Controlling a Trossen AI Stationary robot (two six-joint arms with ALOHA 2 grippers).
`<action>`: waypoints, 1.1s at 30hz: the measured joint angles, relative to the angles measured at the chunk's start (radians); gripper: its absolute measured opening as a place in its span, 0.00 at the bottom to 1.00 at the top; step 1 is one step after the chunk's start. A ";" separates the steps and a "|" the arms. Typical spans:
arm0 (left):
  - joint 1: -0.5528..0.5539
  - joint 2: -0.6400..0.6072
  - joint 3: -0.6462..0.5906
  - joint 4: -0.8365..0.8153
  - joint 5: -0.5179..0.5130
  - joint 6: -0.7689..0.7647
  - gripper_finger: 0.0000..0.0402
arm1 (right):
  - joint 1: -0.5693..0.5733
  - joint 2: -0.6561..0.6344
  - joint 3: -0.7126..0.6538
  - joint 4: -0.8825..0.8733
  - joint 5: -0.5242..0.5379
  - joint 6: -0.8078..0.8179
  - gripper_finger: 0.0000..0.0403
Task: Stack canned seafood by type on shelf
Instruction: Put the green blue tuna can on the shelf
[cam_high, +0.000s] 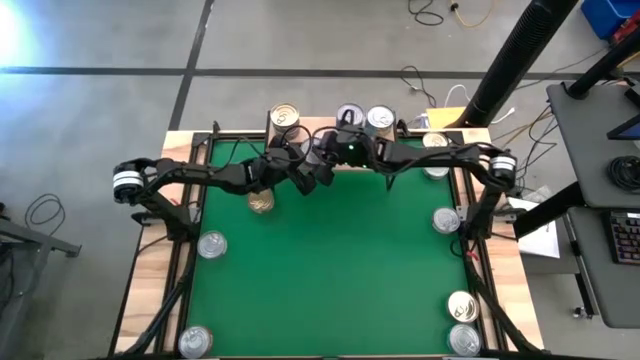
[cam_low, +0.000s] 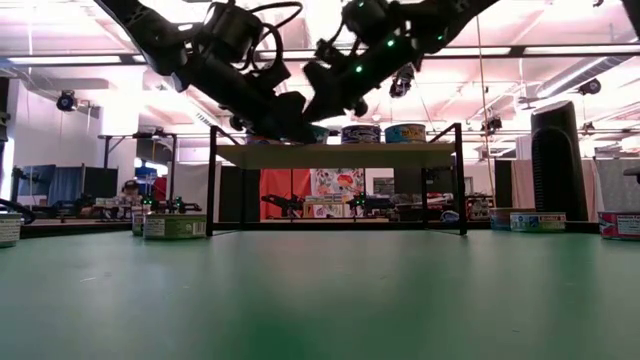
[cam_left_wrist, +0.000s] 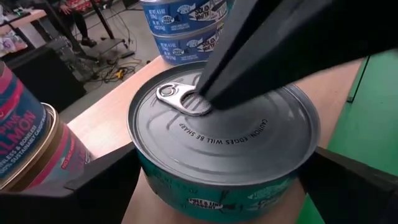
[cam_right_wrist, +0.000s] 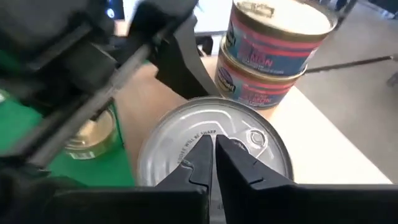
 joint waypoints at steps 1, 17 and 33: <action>0.000 0.000 0.000 -0.001 -0.001 -0.001 0.98 | -0.003 0.014 0.012 -0.018 0.000 -0.004 0.03; 0.009 -0.065 0.003 -0.152 -0.003 0.047 0.99 | -0.007 0.082 0.104 -0.206 0.041 -0.028 0.03; 0.021 -0.226 0.088 -0.272 -0.014 0.144 1.00 | -0.082 0.089 0.098 -0.118 0.032 -0.055 0.03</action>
